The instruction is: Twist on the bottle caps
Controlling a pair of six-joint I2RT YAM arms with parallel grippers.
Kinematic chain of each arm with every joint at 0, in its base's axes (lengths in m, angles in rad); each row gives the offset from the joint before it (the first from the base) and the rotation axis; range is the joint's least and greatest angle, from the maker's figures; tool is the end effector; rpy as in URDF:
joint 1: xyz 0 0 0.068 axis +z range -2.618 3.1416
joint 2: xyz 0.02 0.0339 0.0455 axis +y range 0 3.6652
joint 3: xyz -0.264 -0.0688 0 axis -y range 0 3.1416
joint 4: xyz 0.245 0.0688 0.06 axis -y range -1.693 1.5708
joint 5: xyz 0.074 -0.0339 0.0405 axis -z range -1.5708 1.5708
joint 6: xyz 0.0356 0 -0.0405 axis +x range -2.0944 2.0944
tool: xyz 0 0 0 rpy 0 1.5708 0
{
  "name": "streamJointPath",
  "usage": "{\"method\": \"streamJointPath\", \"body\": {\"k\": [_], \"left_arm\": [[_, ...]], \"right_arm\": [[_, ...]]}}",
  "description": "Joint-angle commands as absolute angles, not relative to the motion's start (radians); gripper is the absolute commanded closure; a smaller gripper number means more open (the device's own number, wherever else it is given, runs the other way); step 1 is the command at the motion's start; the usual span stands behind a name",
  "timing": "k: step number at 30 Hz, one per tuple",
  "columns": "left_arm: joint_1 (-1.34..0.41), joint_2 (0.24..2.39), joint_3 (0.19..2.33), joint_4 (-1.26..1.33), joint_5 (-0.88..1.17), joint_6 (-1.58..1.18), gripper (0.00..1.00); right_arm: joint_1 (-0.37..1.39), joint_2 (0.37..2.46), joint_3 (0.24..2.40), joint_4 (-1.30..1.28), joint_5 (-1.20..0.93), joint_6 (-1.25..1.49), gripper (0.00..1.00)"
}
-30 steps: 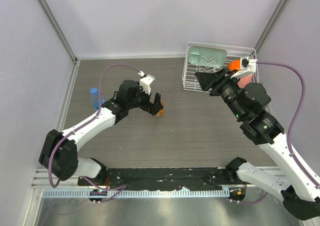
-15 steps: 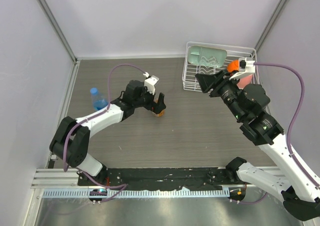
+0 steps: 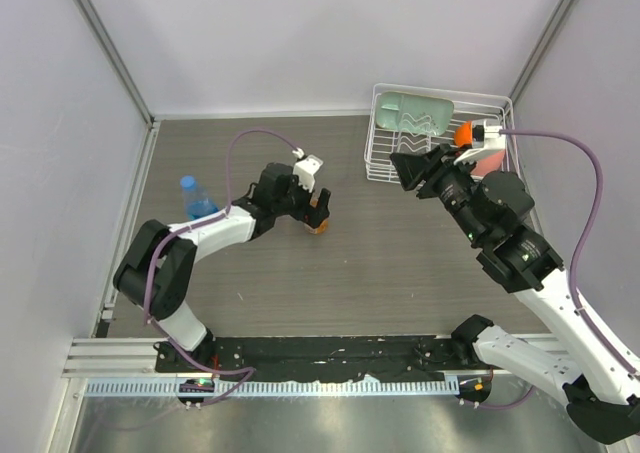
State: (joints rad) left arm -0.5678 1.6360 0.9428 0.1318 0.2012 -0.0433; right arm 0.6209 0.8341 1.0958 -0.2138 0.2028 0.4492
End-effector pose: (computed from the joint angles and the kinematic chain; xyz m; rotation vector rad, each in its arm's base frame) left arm 0.2965 -0.1975 0.2086 0.6796 2.0650 -0.5697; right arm 0.1445 0.0945 0.4356 0.0321 1.5648 0.6962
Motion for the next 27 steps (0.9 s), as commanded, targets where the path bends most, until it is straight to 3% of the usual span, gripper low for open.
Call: {"method": "streamJointPath", "body": {"k": [1, 6, 9, 10, 13, 16, 22, 23, 27], "left_arm": [[-0.571, 1.655, 0.992, 0.213, 0.201, -0.044, 0.09], [-0.572, 1.68, 1.02, 0.199, 0.267, -0.046, 0.19], [-0.575, 1.686, 1.025, 0.189, 0.291, -0.043, 0.42], [-0.577, 1.683, 1.028, 0.181, 0.293, -0.041, 0.56], [-0.586, 1.675, 1.038, 0.112, 0.295, -0.022, 0.69], [-0.595, 1.66, 1.055, 0.005, 0.298, -0.005, 0.7], [-0.675, 1.692, 1.271, -0.496, 0.259, 0.292, 0.88], [-0.708, 1.757, 1.39, -0.694, 0.236, 0.319, 0.9], [-0.761, 1.928, 1.607, -1.035, 0.205, 0.373, 1.0]], "right_arm": [[0.624, 0.819, 1.088, -0.172, 0.219, 0.423, 0.79], [0.624, 0.822, 1.077, -0.172, 0.218, 0.423, 0.79], [0.624, 0.816, 1.069, -0.172, 0.219, 0.422, 0.79], [0.624, 0.818, 1.068, -0.172, 0.222, 0.423, 0.79], [0.624, 0.816, 1.072, -0.176, 0.227, 0.416, 0.8], [0.623, 0.816, 1.084, -0.184, 0.232, 0.405, 0.8], [0.624, 0.831, 1.123, -0.207, 0.218, 0.416, 0.8], [0.624, 0.836, 1.126, -0.21, 0.216, 0.42, 0.8], [0.624, 0.841, 1.138, -0.212, 0.202, 0.445, 0.8]]}}
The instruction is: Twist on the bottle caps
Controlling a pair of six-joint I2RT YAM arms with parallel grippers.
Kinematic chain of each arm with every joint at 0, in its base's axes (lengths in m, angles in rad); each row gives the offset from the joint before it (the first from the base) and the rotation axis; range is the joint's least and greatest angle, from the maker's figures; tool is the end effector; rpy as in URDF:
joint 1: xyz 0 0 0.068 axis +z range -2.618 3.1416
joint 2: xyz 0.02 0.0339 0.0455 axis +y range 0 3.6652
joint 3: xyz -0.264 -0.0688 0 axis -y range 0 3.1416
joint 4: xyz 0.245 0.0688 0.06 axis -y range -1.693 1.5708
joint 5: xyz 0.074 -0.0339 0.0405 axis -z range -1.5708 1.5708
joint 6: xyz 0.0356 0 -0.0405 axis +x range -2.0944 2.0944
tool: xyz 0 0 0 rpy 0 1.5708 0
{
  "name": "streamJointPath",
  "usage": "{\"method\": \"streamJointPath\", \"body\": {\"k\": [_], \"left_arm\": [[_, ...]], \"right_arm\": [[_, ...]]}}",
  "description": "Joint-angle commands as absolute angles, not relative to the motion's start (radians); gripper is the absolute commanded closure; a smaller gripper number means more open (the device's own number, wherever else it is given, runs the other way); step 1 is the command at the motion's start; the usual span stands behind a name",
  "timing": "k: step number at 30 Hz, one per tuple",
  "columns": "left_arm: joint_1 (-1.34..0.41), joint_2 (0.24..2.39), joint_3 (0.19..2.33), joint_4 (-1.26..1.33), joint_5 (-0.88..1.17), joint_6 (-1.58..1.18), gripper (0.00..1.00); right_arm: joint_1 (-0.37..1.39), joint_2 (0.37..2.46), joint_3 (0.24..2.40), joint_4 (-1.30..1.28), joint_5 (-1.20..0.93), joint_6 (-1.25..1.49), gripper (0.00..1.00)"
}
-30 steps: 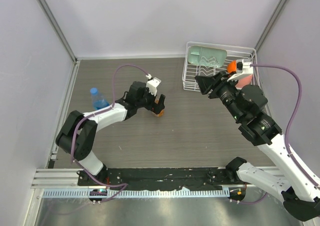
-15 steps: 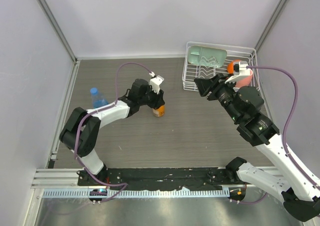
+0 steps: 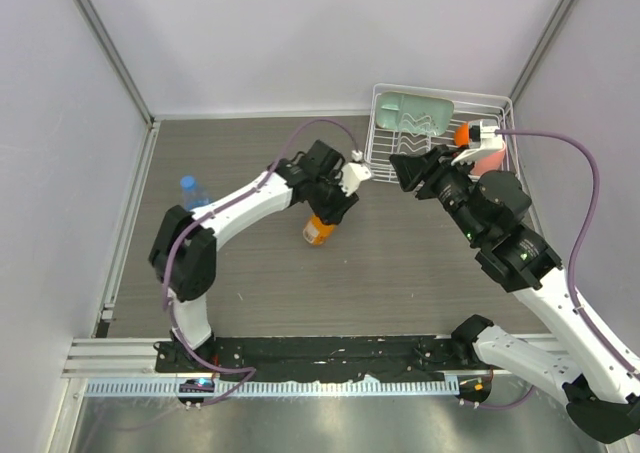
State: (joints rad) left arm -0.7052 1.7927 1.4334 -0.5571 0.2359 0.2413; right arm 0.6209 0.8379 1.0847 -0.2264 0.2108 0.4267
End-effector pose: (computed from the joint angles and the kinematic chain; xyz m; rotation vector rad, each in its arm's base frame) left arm 0.2951 -0.2622 0.2549 1.2363 2.1925 -0.4863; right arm 0.1467 0.0958 0.4300 0.0166 1.5890 0.6618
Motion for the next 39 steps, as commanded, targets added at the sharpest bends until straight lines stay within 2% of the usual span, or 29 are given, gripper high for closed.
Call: {"method": "streamJointPath", "body": {"k": [1, 8, 14, 15, 17, 18, 20, 25, 26, 30, 34, 36, 37, 39], "left_arm": [[-0.775, 1.951, 1.626, -1.063, 0.203, 0.371, 1.0], [-0.955, 2.025, 1.641, -1.078, 0.23, 0.432, 1.0], [-0.989, 2.085, 1.695, -1.034, 0.267, 0.411, 0.95], [-0.988, 2.085, 1.695, -1.023, 0.278, 0.404, 0.89], [-0.991, 2.076, 1.681, -0.985, 0.282, 0.396, 0.83], [-0.992, 2.072, 1.675, -0.973, 0.279, 0.397, 0.74], [-0.991, 2.069, 1.654, -0.94, 0.276, 0.4, 0.67], [-0.991, 2.062, 1.635, -0.913, 0.29, 0.394, 0.38], [-0.991, 2.053, 1.635, -0.91, 0.288, 0.394, 0.26], [-0.992, 2.027, 1.614, -0.893, 0.299, 0.38, 0.18], [-0.992, 1.985, 1.569, -0.865, 0.293, 0.373, 0.14], [-0.993, 1.964, 1.552, -0.855, 0.29, 0.373, 0.02], [-0.992, 1.939, 1.533, -0.853, 0.288, 0.374, 0.0], [-0.992, 1.911, 1.514, -0.844, 0.279, 0.382, 0.0]], "right_arm": [[0.624, 0.841, 1.137, -0.213, 0.204, 0.449, 0.8], [0.624, 0.841, 1.135, -0.261, 0.267, 0.434, 0.8], [0.623, 0.834, 1.137, -0.285, 0.295, 0.423, 0.8], [0.623, 0.834, 1.132, -0.287, 0.296, 0.422, 0.8], [0.624, 0.836, 1.128, -0.287, 0.304, 0.419, 0.8], [0.624, 0.836, 1.123, -0.287, 0.308, 0.417, 0.8], [0.624, 0.838, 1.118, -0.287, 0.311, 0.413, 0.8], [0.624, 0.842, 1.118, -0.288, 0.311, 0.41, 0.79], [0.624, 0.839, 1.12, -0.29, 0.31, 0.41, 0.79], [0.623, 0.831, 1.124, -0.298, 0.316, 0.408, 0.79], [0.626, 0.83, 1.138, -0.316, 0.316, 0.41, 0.79], [0.624, 0.83, 1.147, -0.325, 0.321, 0.411, 0.79], [0.624, 0.828, 1.149, -0.33, 0.322, 0.411, 0.79], [0.624, 0.827, 1.155, -0.339, 0.322, 0.411, 0.79]]}}
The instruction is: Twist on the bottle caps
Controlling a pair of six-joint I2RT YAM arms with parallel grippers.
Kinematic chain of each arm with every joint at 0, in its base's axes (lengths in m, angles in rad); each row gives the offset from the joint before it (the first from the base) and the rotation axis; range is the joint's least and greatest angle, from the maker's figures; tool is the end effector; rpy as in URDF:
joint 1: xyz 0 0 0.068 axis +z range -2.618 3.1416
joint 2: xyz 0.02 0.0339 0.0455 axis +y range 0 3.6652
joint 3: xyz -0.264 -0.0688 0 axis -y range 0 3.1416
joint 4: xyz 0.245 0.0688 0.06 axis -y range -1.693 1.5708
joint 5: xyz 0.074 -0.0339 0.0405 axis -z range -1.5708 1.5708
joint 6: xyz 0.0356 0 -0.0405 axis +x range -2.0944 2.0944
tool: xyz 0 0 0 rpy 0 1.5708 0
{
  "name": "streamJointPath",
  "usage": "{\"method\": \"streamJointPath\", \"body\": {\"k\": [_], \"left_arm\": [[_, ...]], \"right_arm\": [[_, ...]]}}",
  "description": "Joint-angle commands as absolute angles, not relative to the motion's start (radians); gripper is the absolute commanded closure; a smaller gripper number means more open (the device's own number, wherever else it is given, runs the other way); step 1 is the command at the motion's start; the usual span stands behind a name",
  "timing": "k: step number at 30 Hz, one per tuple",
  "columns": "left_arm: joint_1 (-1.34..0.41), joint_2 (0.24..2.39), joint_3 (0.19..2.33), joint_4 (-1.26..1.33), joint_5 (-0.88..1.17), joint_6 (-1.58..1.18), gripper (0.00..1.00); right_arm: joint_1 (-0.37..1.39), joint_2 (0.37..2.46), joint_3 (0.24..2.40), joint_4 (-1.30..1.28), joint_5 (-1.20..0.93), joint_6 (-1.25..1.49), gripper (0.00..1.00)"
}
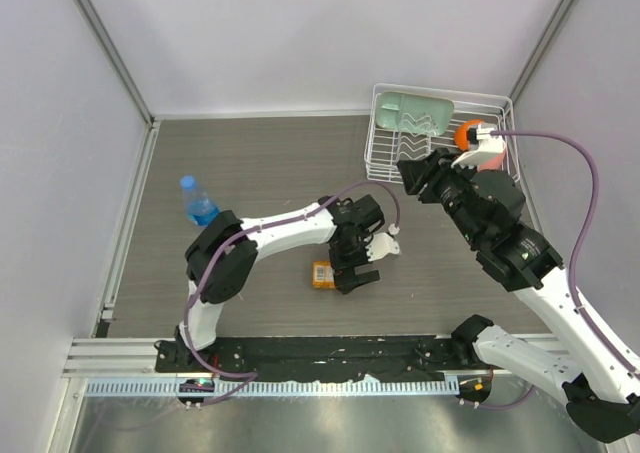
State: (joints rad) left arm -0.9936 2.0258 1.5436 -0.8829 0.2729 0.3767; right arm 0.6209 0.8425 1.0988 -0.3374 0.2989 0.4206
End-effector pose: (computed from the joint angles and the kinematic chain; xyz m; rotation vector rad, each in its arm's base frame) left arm 0.2119 -0.3430 0.1842 1.9252 2.2888 -0.4849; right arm 0.1474 0.0925 0.4219 0.0634 1.6757 0.5450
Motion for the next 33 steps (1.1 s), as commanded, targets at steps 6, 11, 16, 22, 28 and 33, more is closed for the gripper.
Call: {"method": "streamJointPath", "body": {"k": [6, 11, 16, 22, 28, 33], "left_arm": [[-0.993, 1.793, 1.433, -0.812, 0.262, 0.419, 0.0], [-0.991, 1.749, 1.35, -0.802, 0.247, 0.445, 0.0], [-0.991, 1.764, 1.335, -0.847, 0.275, 0.477, 0.0], [-0.991, 1.784, 1.295, -0.828, 0.239, 0.5, 0.0], [-0.989, 1.776, 1.206, -0.77, 0.218, 0.514, 0.0], [-0.988, 1.81, 1.19, -0.732, 0.209, 0.493, 0.0]], "right_arm": [[0.624, 0.828, 1.169, -0.359, 0.327, 0.413, 0.79], [0.624, 0.831, 1.181, -0.373, 0.331, 0.417, 0.79], [0.623, 0.836, 1.184, -0.376, 0.337, 0.425, 0.8], [0.624, 0.853, 1.196, -0.379, 0.334, 0.428, 0.8], [0.624, 0.862, 1.206, -0.38, 0.333, 0.425, 0.8], [0.624, 0.867, 1.204, -0.377, 0.324, 0.426, 0.8]]}}
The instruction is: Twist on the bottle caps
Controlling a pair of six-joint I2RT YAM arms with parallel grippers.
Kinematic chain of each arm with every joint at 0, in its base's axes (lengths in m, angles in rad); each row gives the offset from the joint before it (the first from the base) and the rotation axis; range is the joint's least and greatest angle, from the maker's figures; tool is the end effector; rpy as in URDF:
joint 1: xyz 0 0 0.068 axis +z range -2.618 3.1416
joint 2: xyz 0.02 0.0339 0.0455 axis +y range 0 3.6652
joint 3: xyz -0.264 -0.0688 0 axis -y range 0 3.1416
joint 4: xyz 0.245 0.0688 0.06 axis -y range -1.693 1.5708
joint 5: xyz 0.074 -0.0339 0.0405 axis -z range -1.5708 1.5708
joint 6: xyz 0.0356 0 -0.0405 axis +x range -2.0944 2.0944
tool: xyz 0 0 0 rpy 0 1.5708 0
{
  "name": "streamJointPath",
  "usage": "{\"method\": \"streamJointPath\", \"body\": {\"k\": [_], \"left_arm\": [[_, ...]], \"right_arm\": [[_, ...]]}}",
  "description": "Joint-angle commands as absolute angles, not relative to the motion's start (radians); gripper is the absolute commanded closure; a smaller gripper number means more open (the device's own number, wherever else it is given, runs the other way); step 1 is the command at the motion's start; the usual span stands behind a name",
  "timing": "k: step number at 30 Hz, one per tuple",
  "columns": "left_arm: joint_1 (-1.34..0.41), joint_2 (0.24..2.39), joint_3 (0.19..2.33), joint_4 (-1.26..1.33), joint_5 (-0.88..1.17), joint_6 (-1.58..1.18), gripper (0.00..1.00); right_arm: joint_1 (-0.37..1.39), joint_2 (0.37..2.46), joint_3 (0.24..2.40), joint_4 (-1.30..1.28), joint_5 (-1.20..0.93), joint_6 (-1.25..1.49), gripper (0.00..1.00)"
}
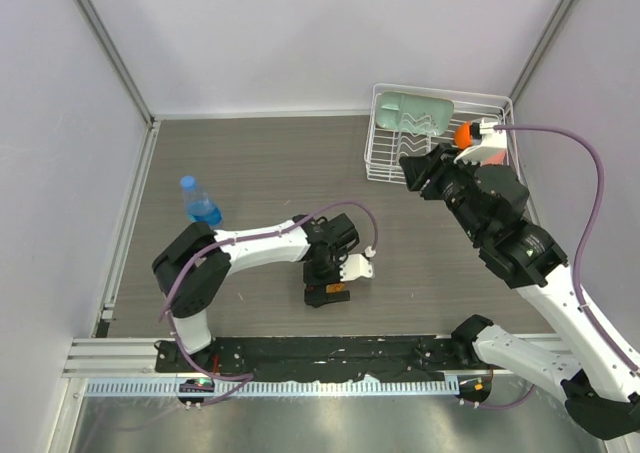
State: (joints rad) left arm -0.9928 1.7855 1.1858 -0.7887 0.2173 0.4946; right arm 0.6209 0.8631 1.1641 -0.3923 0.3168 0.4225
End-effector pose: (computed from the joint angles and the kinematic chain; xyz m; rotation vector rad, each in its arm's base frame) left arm 0.1750 -0.2823 0.1757 2.0494 2.1837 -0.3841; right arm 0.1463 0.0910 0.4342 0.0767 1.6828 0.5273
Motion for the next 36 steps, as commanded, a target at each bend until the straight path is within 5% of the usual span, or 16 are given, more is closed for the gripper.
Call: {"method": "streamJointPath", "body": {"k": [1, 36], "left_arm": [[-0.986, 1.818, 1.195, -0.73, 0.209, 0.483, 0.0], [-0.841, 1.776, 1.425, -0.892, 0.156, 0.42, 0.0]], "right_arm": [[0.624, 0.865, 1.204, -0.377, 0.322, 0.428, 0.8], [0.624, 0.847, 1.189, -0.377, 0.281, 0.425, 0.8]]}}
